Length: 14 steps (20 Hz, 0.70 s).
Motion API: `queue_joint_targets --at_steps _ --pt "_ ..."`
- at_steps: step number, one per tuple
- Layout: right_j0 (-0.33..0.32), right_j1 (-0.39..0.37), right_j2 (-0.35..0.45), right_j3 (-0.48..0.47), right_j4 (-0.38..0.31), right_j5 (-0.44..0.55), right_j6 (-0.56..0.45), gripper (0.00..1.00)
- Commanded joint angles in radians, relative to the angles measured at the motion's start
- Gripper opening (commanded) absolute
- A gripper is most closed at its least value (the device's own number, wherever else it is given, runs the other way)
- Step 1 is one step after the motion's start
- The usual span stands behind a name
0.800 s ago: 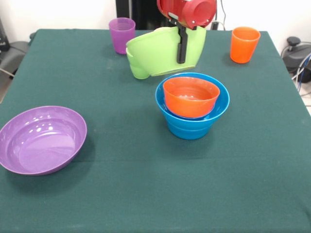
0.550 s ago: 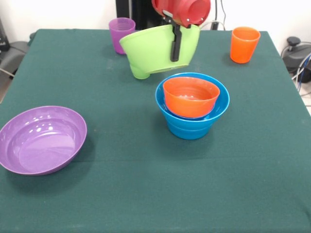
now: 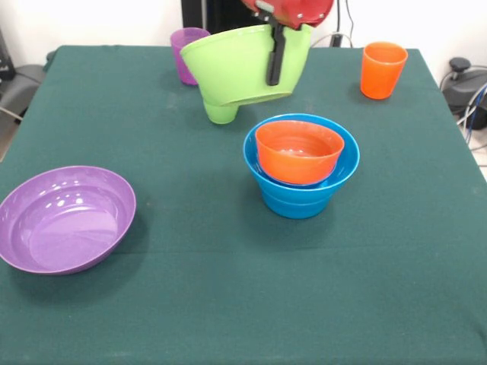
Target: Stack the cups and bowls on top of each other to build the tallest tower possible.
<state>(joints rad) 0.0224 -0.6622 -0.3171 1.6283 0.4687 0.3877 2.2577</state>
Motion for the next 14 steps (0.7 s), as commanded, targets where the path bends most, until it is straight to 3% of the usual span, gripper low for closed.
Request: queue_joint_targets --at_steps 1,7,14 --pt "0.067 0.036 0.026 -0.085 -0.02 0.13 0.172 0.0" --pt "0.111 0.069 -0.004 -0.128 0.003 0.151 0.22 0.0" --pt "0.119 0.122 -0.005 -0.138 0.033 0.098 0.217 0.0"
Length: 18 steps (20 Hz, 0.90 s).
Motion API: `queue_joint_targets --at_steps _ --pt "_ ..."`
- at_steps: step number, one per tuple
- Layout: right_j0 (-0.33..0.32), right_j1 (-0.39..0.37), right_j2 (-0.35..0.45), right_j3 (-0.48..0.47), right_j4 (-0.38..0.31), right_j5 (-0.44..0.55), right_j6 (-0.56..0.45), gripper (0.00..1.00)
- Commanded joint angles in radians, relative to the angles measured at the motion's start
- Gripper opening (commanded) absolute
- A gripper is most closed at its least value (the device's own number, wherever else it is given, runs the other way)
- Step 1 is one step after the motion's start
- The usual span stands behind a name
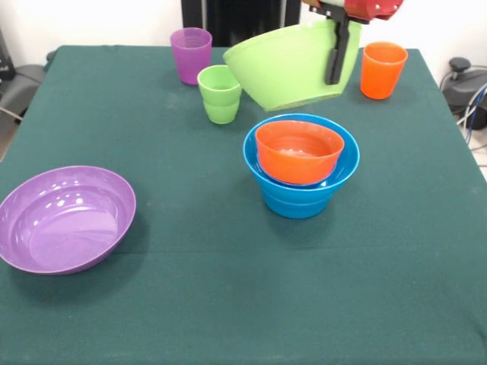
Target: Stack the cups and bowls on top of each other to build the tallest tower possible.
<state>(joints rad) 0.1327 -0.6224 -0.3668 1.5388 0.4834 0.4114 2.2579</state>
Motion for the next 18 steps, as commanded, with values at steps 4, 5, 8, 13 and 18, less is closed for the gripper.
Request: queue_joint_targets --at_steps 4,5,8,13,18 --pt "0.018 0.119 0.043 -0.065 0.032 0.052 0.223 0.0" --pt "0.015 0.126 0.046 -0.066 0.034 0.043 0.221 0.0" --pt "0.02 0.148 0.037 -0.069 0.031 0.036 0.216 0.0" --pt "0.02 0.175 0.028 -0.072 0.029 0.038 0.209 0.0" --pt "0.024 0.188 0.024 -0.08 0.034 0.057 0.209 0.0"
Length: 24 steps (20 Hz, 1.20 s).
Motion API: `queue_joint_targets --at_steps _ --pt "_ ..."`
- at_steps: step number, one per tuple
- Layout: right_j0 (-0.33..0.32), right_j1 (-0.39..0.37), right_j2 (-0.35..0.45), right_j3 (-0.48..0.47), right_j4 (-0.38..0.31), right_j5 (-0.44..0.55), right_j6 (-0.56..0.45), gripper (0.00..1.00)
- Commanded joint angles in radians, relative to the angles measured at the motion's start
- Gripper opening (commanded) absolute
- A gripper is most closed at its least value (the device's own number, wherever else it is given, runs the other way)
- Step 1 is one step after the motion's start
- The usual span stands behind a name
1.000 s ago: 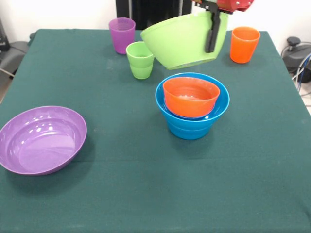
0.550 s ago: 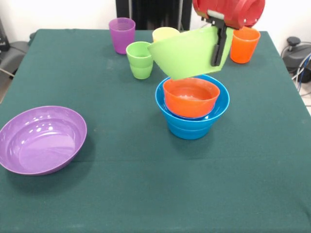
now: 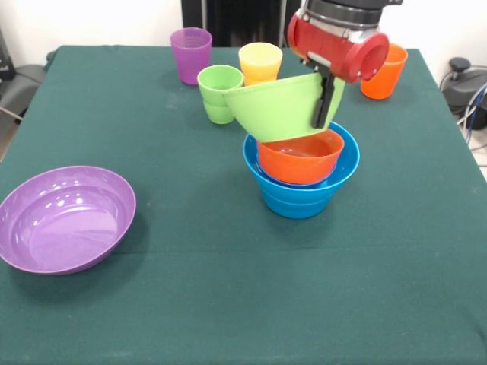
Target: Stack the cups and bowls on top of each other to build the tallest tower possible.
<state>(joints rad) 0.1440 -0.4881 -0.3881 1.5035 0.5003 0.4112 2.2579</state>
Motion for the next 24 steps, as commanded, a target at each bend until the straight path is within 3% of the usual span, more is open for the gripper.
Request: queue_joint_targets --at_steps 1,14,24 --pt "0.012 0.057 0.042 -0.05 0.016 0.069 0.208 0.0" --pt "0.039 0.085 0.038 -0.077 0.043 0.105 0.242 0.0" --pt "0.091 0.118 -0.022 -0.162 0.072 0.18 0.317 0.0"
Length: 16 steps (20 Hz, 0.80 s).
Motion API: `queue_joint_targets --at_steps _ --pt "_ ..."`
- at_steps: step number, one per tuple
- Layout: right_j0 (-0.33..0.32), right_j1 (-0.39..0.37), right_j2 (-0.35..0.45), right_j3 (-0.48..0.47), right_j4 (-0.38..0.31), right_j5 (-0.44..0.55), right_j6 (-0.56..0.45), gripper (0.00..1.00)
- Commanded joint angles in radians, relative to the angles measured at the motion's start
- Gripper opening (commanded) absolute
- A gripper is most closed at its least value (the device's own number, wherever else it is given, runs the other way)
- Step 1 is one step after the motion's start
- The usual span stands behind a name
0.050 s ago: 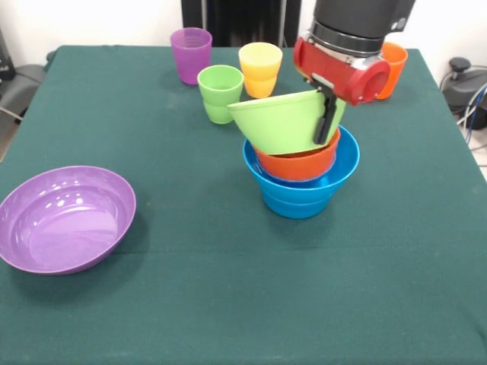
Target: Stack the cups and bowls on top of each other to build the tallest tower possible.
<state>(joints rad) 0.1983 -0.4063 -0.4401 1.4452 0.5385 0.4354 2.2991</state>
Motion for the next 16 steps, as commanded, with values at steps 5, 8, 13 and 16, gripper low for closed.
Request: queue_joint_targets --at_steps 5,8,13,16 --pt "0.042 0.047 0.027 -0.127 0.034 0.183 0.295 1.0" --pt "0.059 0.062 -0.002 -0.146 0.023 0.202 0.32 1.0" --pt "0.073 0.061 -0.029 -0.153 -0.004 0.318 0.326 1.0" --pt "0.081 0.057 -0.025 -0.141 0.001 0.307 0.327 1.0"
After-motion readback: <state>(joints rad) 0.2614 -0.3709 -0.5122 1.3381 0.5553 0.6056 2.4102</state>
